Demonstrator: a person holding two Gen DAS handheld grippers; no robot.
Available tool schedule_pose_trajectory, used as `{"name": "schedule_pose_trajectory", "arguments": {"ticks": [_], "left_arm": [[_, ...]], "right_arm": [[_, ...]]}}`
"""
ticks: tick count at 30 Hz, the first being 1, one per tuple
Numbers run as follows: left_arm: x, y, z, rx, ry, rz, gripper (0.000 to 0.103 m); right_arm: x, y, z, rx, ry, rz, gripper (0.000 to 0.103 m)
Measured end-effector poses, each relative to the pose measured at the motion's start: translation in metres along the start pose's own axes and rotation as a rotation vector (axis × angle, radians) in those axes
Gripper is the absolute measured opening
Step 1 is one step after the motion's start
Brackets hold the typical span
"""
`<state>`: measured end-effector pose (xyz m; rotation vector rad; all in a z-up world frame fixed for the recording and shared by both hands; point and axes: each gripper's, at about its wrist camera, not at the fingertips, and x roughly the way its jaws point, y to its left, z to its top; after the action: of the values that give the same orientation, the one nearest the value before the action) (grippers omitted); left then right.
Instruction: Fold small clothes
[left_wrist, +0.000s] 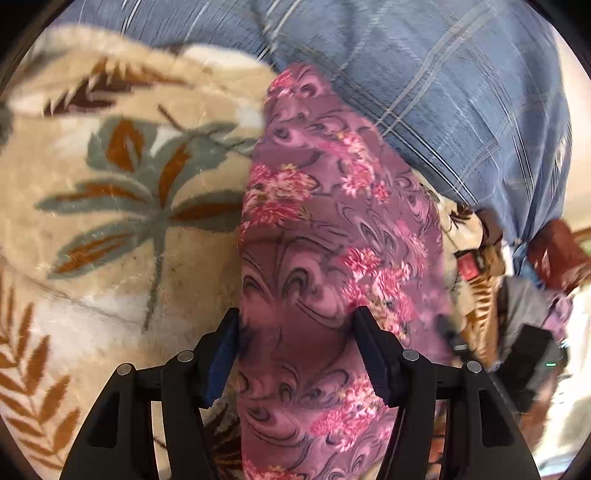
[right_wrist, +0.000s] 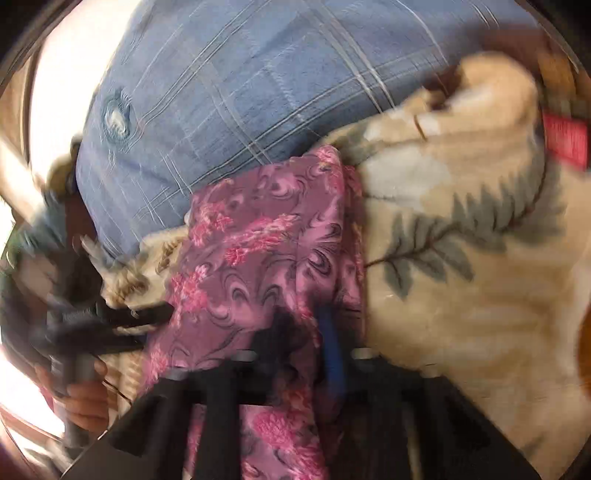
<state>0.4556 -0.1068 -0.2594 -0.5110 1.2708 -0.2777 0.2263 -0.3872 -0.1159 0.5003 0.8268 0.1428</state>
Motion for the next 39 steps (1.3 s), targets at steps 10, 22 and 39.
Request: {"name": "schedule_pose_trajectory", "arguments": {"ticks": [10, 22, 39], "left_arm": [[-0.05, 0.0, -0.059, 0.046, -0.046, -0.106, 0.07], [-0.04, -0.033, -0.131, 0.365, -0.044, 0.147, 0.059], [-0.057, 0.024, -0.019, 0.01, 0.002, -0.111, 0.059]], "right_arm": [[-0.048, -0.024, -0.04, 0.198, -0.115, 0.074, 0.023], [-0.064, -0.002, -0.091, 0.133, -0.189, -0.046, 0.037], [-0.057, -0.032, -0.044, 0.263, -0.206, 0.097, 0.059]]}}
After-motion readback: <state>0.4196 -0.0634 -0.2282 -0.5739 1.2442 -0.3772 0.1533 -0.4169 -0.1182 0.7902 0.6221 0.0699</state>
